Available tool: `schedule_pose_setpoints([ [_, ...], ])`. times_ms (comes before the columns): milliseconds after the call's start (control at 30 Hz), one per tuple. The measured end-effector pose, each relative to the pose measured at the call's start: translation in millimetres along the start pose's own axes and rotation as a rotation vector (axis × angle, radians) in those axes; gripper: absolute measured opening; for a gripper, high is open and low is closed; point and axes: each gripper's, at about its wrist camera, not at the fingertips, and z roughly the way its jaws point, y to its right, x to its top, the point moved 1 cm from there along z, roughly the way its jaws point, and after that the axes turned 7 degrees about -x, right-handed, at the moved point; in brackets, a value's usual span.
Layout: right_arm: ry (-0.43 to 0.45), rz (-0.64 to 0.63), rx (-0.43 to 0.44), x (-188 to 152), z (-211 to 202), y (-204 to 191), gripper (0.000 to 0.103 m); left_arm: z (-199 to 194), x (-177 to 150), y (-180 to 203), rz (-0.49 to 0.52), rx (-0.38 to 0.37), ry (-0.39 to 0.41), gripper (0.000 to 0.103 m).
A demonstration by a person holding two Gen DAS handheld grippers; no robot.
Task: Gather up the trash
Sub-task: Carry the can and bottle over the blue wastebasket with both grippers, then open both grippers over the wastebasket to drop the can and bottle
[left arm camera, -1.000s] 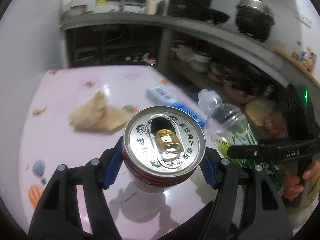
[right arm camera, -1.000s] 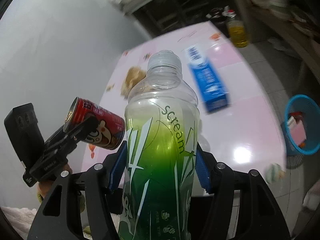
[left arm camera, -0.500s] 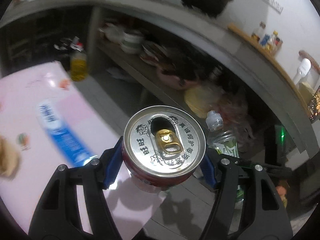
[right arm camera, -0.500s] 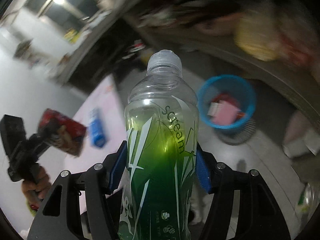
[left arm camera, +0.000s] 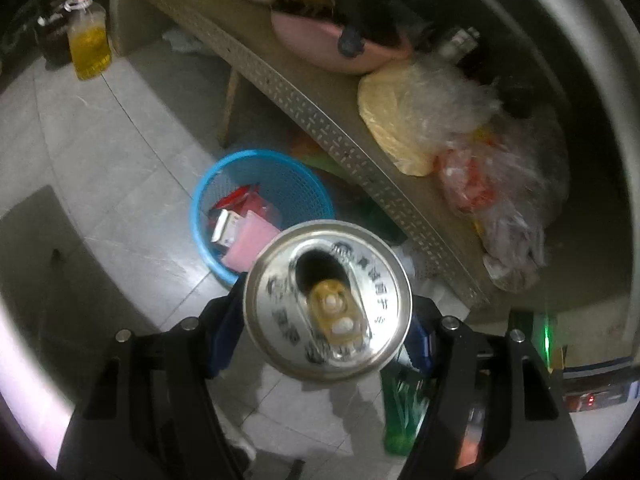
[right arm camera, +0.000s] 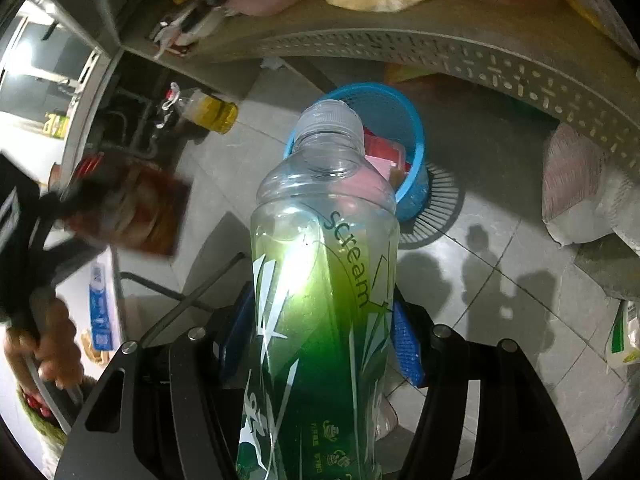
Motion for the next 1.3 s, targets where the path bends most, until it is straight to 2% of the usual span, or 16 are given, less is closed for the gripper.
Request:
schedule_pose_setpoints([
  [67, -0.006, 0.013, -0.003, 1.5, 4.6, 3.1, 0.061, 18.6, 17.0, -2.1, -0.023, -0.026, 0.001, 0.068],
  [100, -0.01, 0.02, -0.006, 1.8, 5.3, 4.9, 0.061, 27.2, 25.6, -2.5, -0.032, -0.041, 0.015, 0.079],
  [133, -0.013, 0.024, -0.007, 4.5, 5.5, 7.8, 0.061, 32.3, 32.3, -3.1, -0.04, -0.037, 0.038, 0.084],
  [233, -0.018, 0.029, -0.019, 8.3, 10.8, 12.9, 0.061, 37.4, 46.7, -1.6, -0.06, -0.049, 0.077, 0.084],
  [367, -0.016, 0.021, -0.047, 9.3, 13.5, 20.1, 0.061, 19.1, 39.8, -4.5, -0.065, -0.079, 0.108, 0.084],
  [500, -0.008, -0.012, -0.101, 12.7, 20.9, 15.7, 0.061, -11.5, 22.9, -8.9, -0.044, -0.072, 0.148, 0.084],
  [700, -0.015, -0.106, -0.164, 25.9, 45.6, -6.7, 0.061, -74.9, -8.5, -14.2, -0.008, -0.002, 0.203, 0.084],
  [867, -0.008, -0.233, -0.252, 65.7, 87.5, -46.9, 0.061, -135.1, -40.4, -12.3, 0.039, 0.022, 0.283, 0.084],
  [967, 0.007, -0.295, -0.308, 103.1, 119.4, -68.5, 0.062, -168.1, -62.0, -14.4, 0.057, 0.043, 0.329, 0.084],
  [1000, 0.002, -0.307, -0.348, 117.1, 134.7, -73.1, 0.065, -178.9, -71.3, -16.0, 0.066, 0.054, 0.342, 0.084],
  [1033, 0.001, -0.317, -0.368, 123.4, 141.3, -74.8, 0.072, -185.8, -77.8, -17.5, 0.067, 0.063, 0.35, 0.084],
  [1100, 0.017, -0.337, -0.427, 134.6, 152.6, -75.3, 0.074, -202.4, -94.9, -25.0, 0.059, 0.074, 0.372, 0.084],
  [1167, 0.027, -0.339, -0.453, 136.8, 153.8, -74.0, 0.074, -215.5, -109.9, -34.0, 0.037, 0.082, 0.39, 0.084],
  [1300, 0.087, -0.316, -0.428, 120.1, 127.8, -66.4, 0.076, -234.9, -134.5, -48.5, 0.011, 0.1, 0.42, 0.084],
])
